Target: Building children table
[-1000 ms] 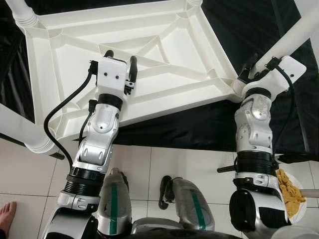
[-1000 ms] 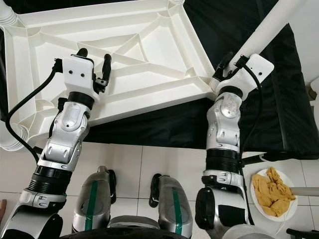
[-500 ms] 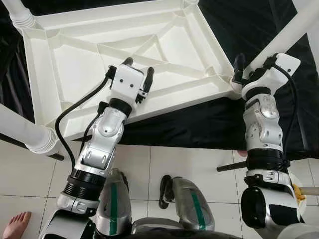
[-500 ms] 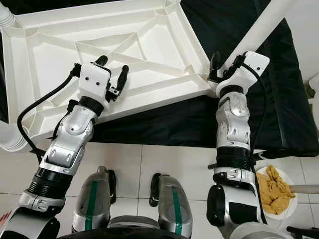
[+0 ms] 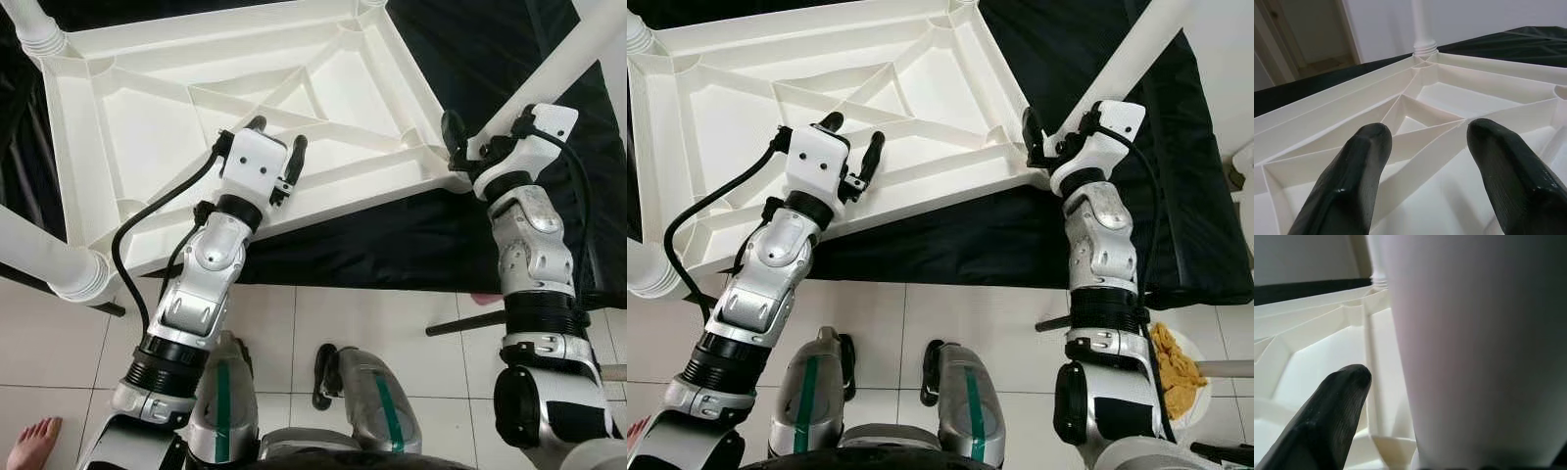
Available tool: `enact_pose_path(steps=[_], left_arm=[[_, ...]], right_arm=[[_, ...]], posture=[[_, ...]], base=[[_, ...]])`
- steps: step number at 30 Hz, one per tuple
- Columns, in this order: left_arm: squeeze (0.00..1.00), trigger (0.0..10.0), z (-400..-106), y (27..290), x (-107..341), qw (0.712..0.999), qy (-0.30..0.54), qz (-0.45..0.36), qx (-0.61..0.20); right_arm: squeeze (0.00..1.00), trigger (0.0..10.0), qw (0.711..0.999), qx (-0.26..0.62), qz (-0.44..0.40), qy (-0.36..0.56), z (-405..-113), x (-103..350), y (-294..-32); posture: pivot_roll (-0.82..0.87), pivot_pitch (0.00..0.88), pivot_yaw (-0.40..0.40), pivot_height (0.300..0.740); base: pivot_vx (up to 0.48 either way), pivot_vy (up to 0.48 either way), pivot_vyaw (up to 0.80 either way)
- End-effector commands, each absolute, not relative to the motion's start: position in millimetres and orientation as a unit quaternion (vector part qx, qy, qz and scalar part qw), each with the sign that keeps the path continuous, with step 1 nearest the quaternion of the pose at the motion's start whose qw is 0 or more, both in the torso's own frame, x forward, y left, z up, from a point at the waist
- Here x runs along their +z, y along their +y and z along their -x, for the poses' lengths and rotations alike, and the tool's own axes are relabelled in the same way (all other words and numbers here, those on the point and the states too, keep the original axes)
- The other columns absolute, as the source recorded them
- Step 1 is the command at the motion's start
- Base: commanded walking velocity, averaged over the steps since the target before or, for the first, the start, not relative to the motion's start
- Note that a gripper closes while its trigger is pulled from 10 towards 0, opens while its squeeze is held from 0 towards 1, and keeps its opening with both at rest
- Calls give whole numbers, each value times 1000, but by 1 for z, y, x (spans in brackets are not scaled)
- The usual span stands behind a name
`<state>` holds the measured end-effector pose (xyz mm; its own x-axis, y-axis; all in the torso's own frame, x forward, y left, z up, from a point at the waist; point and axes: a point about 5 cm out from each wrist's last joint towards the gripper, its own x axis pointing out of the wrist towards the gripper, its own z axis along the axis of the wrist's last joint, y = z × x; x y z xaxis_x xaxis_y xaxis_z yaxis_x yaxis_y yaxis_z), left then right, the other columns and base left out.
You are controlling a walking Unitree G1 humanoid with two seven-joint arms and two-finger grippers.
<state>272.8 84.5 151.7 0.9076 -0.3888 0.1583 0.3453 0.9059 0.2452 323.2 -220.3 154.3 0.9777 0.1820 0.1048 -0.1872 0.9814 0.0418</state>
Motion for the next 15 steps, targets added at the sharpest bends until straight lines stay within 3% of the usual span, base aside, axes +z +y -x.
enact_pose_path(steps=[1,15], left_arm=[[0,10000,-269,79,149,964,-91,-109,-224],[0,10000,-270,82,150,962,-90,-116,-229]], right_arm=[[0,10000,991,120,-29,-50,-324,155,-216],[0,10000,979,199,-12,-31,-317,156,-238]], posture=[[122,86,-72,740],[127,75,-57,740]], base=[[0,0,0],[0,0,0]])
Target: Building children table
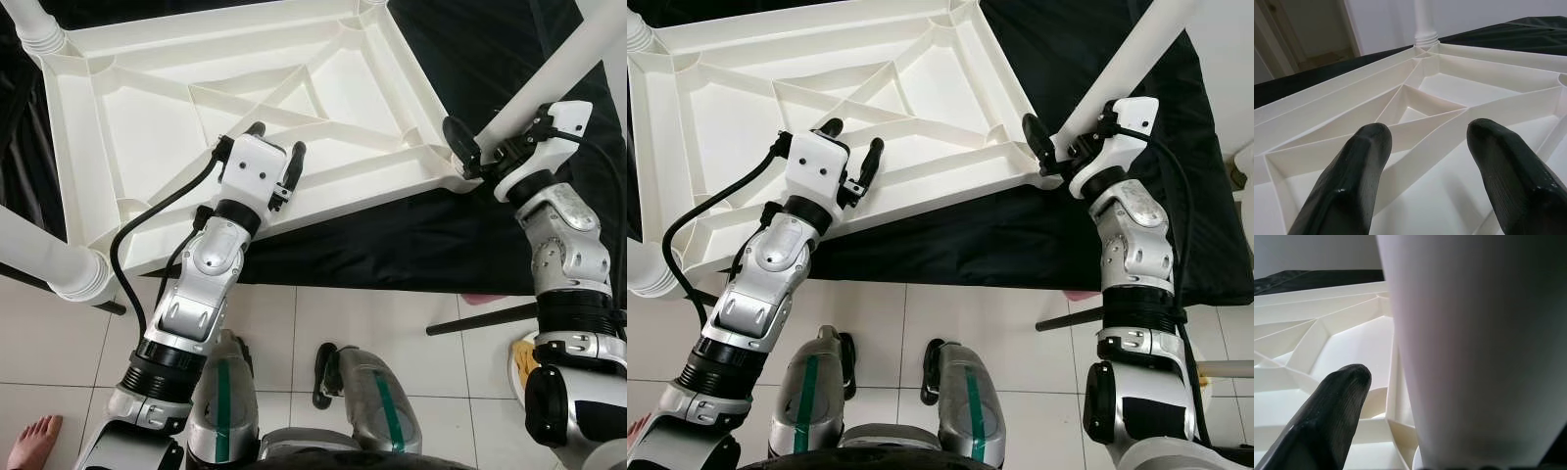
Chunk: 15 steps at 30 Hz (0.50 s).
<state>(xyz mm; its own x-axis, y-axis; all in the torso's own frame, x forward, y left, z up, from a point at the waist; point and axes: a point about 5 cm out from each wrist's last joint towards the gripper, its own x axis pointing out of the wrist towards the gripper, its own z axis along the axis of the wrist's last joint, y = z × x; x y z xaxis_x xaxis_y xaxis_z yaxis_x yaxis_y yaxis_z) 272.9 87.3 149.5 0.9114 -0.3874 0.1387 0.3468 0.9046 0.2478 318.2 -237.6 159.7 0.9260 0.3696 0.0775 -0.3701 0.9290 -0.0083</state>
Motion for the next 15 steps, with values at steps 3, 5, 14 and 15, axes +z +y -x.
enact_pose_path(steps=[3,5,14,15], left_arm=[[0,10000,-270,83,151,962,-90,-117,-229],[0,10000,-269,84,151,962,-89,-119,-229],[0,10000,-269,86,152,962,-88,-120,-230],[0,10000,-269,86,152,962,-88,-120,-230]], right_arm=[[0,10000,978,206,-12,-28,-316,155,-240],[0,10000,976,215,-3,-25,-314,154,-241],[0,0,977,211,10,-22,-312,153,-250],[0,0,977,211,10,-22,-312,153,-250]], posture=[[127,74,-56,740],[130,70,-49,740],[131,66,-40,740],[131,66,-40,740]], base=[[0,0,0],[0,0,0],[0,0,0],[0,0,0]])
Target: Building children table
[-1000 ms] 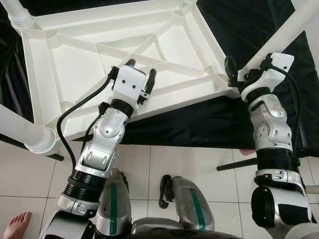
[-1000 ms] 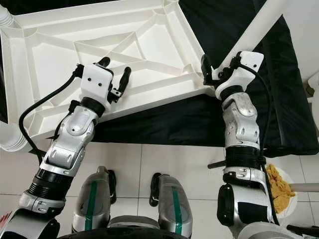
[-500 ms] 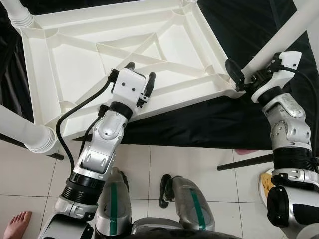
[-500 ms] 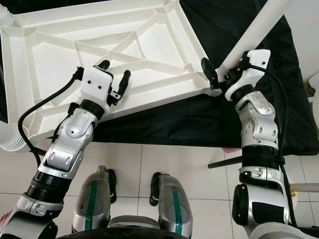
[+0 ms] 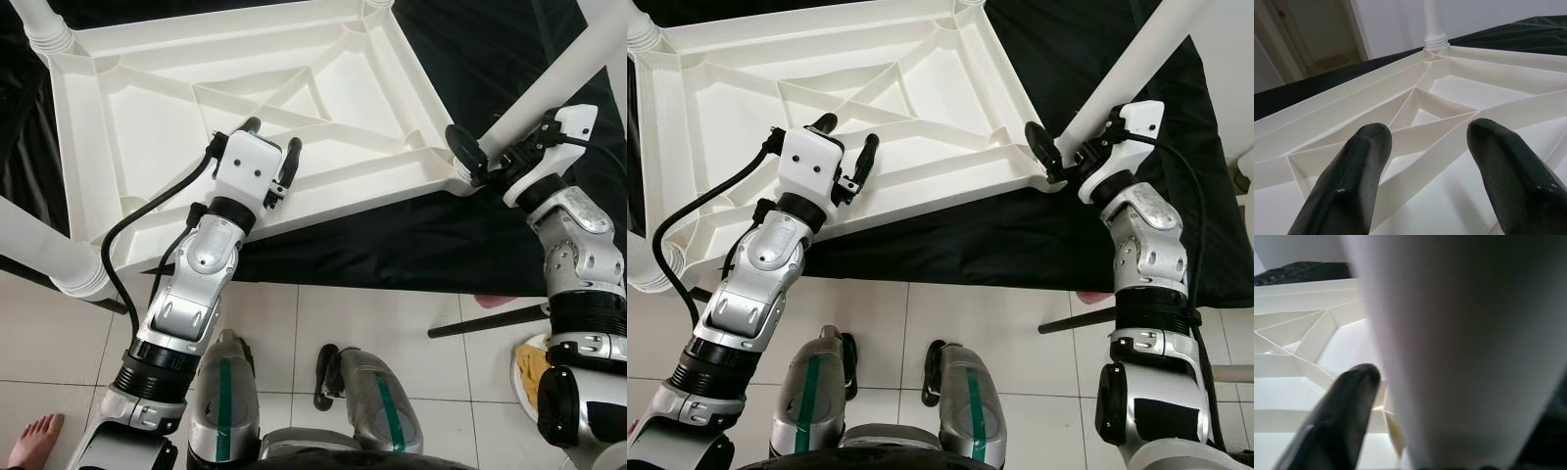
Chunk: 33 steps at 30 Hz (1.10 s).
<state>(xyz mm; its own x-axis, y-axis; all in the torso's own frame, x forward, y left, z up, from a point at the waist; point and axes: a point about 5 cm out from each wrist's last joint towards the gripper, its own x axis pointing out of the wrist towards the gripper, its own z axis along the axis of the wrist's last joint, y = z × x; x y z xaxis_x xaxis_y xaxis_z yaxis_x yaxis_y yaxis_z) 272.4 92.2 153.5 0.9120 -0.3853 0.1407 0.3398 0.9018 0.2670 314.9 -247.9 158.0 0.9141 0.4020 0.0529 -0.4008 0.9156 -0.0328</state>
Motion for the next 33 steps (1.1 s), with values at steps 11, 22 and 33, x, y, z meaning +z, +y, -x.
enact_pose_path(steps=[11,22,33], left_arm=[[0,10000,-268,88,153,962,-87,-119,-229],[0,10000,-267,90,153,964,-82,-119,-223],[0,10000,-265,89,153,965,-79,-115,-223]], right_arm=[[0,0,978,208,3,-15,-310,151,-256],[0,9373,985,172,-6,-24,-311,146,-248],[0,10000,996,76,-35,-38,-316,144,-231]], posture=[[136,72,-38,740],[142,86,-40,740],[140,96,-46,740]], base=[[0,0,0],[0,0,0],[0,0,0]])
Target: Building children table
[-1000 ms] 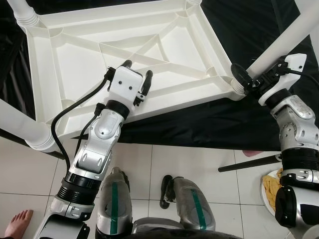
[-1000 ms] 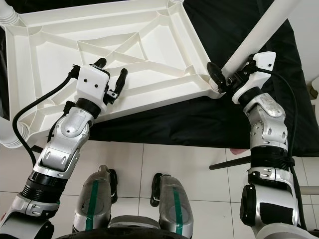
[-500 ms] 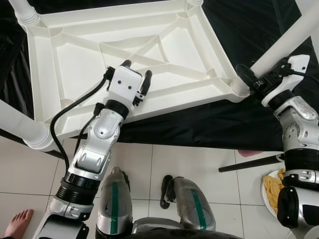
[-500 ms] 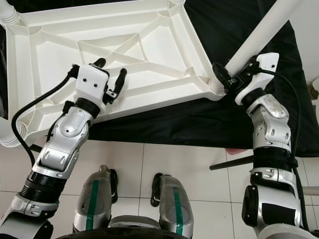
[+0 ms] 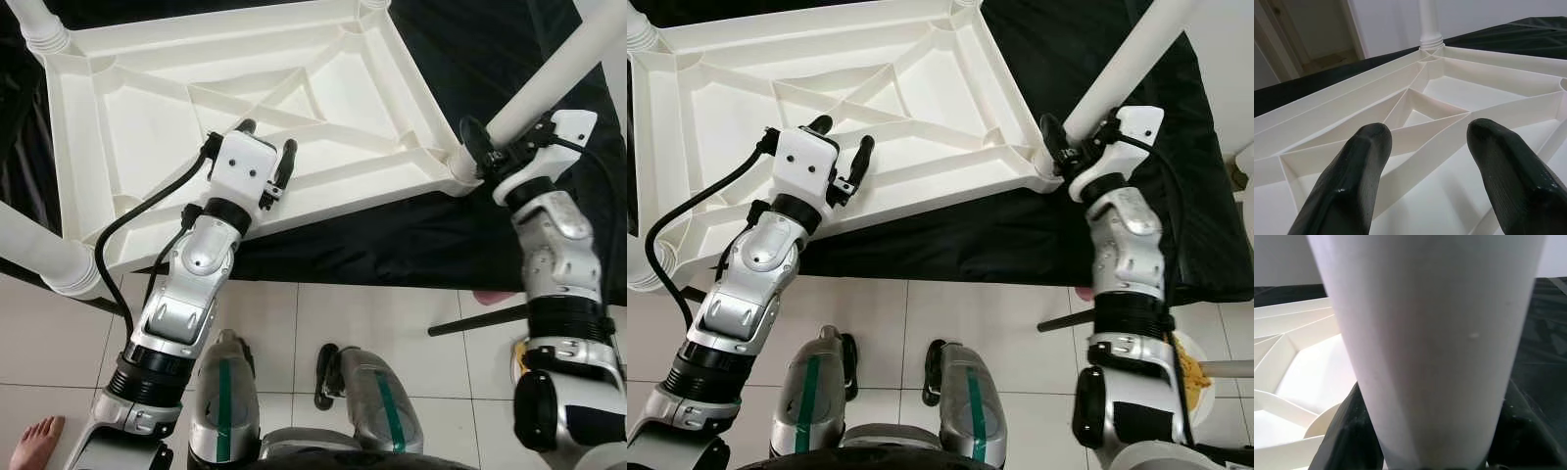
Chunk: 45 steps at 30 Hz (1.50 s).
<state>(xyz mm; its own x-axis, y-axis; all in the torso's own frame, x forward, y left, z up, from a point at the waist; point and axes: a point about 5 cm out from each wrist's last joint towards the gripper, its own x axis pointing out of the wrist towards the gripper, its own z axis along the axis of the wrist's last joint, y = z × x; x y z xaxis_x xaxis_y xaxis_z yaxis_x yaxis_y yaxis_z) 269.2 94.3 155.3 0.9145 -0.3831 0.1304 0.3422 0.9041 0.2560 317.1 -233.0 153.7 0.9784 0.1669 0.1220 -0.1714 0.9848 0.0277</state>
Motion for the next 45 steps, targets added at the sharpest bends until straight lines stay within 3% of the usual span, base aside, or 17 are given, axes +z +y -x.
enact_pose_path(steps=[1,9,13,23,36,37,38,39,45], left_arm=[[0,10000,-265,89,153,965,-79,-115,-223],[0,10000,-265,88,153,965,-79,-113,-223],[0,10000,-265,87,153,965,-78,-113,-222],[0,10000,-265,86,152,966,-78,-109,-220],[0,10000,-266,85,151,967,-80,-107,-215],[0,10000,-266,85,152,967,-81,-106,-216],[0,10000,-266,85,152,967,-81,-106,-216],[0,10000,-266,84,152,967,-81,-106,-216],[0,10000,-266,84,151,967,-80,-106,-217]], right_arm=[[0,10000,996,71,-34,-42,-317,144,-229],[0,10000,997,3,-59,-56,-318,148,-210],[0,10000,992,-90,-79,-44,-315,145,-194],[0,10000,974,-213,-69,-47,-309,145,-187],[0,10000,970,-232,-54,-44,-311,147,-188],[94,10000,970,-231,-53,-47,-311,148,-188],[94,10000,970,-231,-53,-47,-311,148,-188],[1000,10000,972,-222,-55,-52,-311,150,-188],[1000,10000,976,-196,-61,-66,-311,153,-186]], posture=[[140,96,-46,740],[137,95,-50,740],[140,95,-56,740],[146,89,-72,740],[148,72,-81,740],[148,72,-81,740],[148,72,-81,740],[148,72,-81,740],[147,62,-85,740]], base=[[0,0,0],[0,0,0],[0,0,0],[0,0,0],[0,0,0],[0,0,0],[0,0,0],[0,0,0],[0,0,0]])
